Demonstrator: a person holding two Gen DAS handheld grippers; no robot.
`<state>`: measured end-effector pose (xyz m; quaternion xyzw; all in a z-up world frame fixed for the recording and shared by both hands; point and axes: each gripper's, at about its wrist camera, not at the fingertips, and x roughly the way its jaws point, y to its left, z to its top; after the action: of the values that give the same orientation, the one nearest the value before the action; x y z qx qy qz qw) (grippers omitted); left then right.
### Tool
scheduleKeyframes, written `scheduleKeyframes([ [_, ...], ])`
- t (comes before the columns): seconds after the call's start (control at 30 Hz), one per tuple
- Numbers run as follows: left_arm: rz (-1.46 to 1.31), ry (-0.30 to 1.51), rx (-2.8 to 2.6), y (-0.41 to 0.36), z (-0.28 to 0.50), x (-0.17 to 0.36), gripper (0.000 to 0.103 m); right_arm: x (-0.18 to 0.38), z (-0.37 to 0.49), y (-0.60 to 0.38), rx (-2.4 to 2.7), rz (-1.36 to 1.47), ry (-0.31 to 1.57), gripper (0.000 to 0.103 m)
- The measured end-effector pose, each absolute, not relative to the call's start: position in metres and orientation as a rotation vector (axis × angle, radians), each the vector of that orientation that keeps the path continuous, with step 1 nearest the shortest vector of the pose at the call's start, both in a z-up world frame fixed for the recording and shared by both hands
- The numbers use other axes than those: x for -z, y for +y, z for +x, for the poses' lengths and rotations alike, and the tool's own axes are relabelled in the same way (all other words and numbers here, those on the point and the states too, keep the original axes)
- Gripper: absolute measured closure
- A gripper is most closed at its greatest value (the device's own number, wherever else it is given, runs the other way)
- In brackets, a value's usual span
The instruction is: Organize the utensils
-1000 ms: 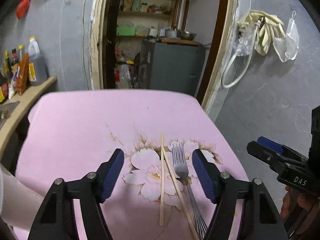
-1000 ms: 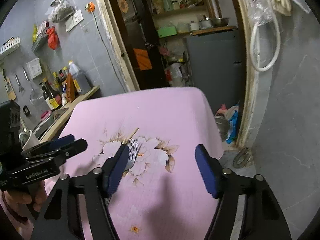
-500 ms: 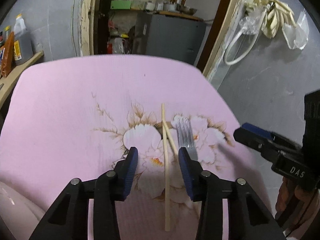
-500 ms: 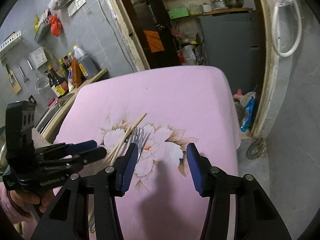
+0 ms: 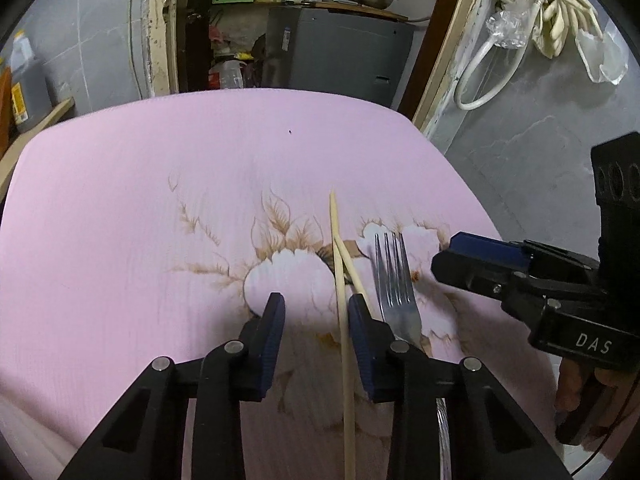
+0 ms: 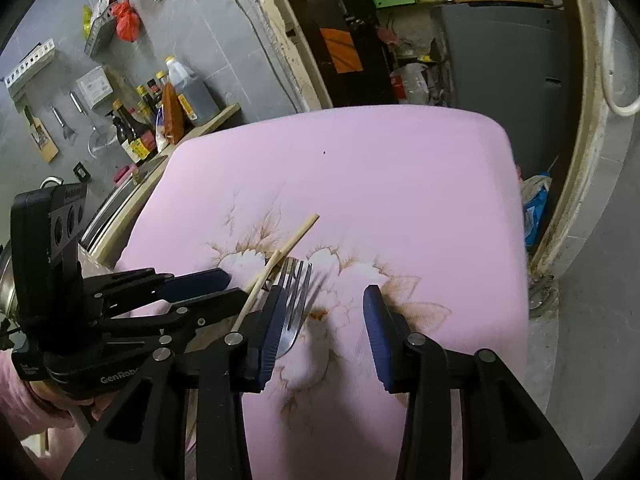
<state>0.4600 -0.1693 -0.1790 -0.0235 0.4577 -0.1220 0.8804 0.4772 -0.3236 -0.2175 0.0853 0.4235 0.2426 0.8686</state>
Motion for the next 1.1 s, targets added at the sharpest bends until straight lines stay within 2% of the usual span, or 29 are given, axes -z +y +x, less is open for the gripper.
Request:
scheduleKeyframes([
  [0.23,-0.018,0.951,0.238,-0.172,0.465,0.179,0.082,0.227,0.492,-0.309,-0.563,0.168,0.923,0.073],
  [0.43,-0.024,0.955,0.228,-0.172,0.465,0.178,0.083,0.230,0.495,-0.305,-0.618,0.180,0.937,0.090],
  [0.5,-0.023,0.956,0.222,-0.172,0.465,0.178,0.086,0.229,0.493,-0.304,-0.621,0.172,0.930,0.091],
  [0.57,-0.026,0.960,0.220,-0.171,0.464,0.178,0.095,0.226,0.491,-0.305,-0.628,0.181,0.920,0.096],
  [1.1,-0.047,1.057,0.224,-0.172,0.466,0.177,0.096,0.227,0.466,-0.329,-0.566,0.239,0.947,0.096],
])
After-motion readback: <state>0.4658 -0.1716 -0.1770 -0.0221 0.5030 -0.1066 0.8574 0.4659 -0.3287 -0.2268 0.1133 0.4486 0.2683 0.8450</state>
